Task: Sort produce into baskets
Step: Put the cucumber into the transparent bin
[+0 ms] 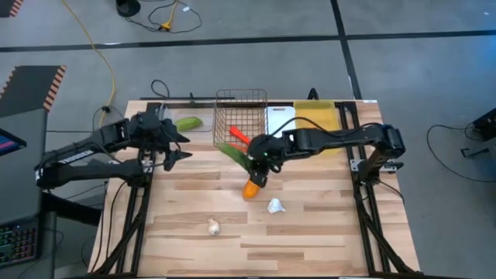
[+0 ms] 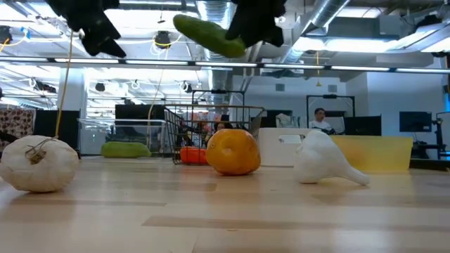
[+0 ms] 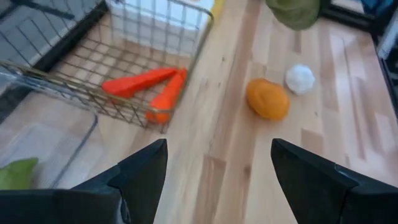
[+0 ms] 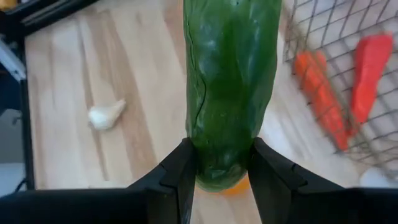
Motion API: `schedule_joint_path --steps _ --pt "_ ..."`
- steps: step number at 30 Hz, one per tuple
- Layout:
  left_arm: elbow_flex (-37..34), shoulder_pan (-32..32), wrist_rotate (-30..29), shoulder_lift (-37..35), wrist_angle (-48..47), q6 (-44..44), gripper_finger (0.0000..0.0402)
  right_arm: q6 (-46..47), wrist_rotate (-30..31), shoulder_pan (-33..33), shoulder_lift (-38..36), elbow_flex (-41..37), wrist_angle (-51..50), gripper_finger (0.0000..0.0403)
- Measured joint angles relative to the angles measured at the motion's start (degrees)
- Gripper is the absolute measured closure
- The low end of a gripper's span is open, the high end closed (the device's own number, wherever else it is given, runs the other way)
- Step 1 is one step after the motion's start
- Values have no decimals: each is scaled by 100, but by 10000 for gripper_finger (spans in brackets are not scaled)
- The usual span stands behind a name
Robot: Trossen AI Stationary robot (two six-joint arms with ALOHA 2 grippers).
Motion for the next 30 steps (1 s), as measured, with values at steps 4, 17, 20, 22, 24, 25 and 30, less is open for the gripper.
schedule_joint_path --steps 4,17,20,22,24,25,30 --pt "-471 -48 -12 -90 786 -65 127 -85 -56 -251 125 8 350 249" --pt "-1610 -414 37 86 4576 -164 127 -734 -297 -465 204 4 1856 248" --pt "-1651 -518 18 174 5131 -146 127 -792 -297 -467 204 4 2048 248" --pt "-1669 -583 -9 202 5275 -146 127 -836 -297 -467 208 4 2230 248" --pt "-1667 -648 -16 297 5578 -106 127 -1000 -297 -465 208 4 2395 248" --pt "-1664 -680 -38 335 5688 -94 127 -1033 -297 -465 206 4 2504 248" --pt "-1666 -777 -168 655 6475 -98 127 -1216 -299 -465 208 4 2738 248"
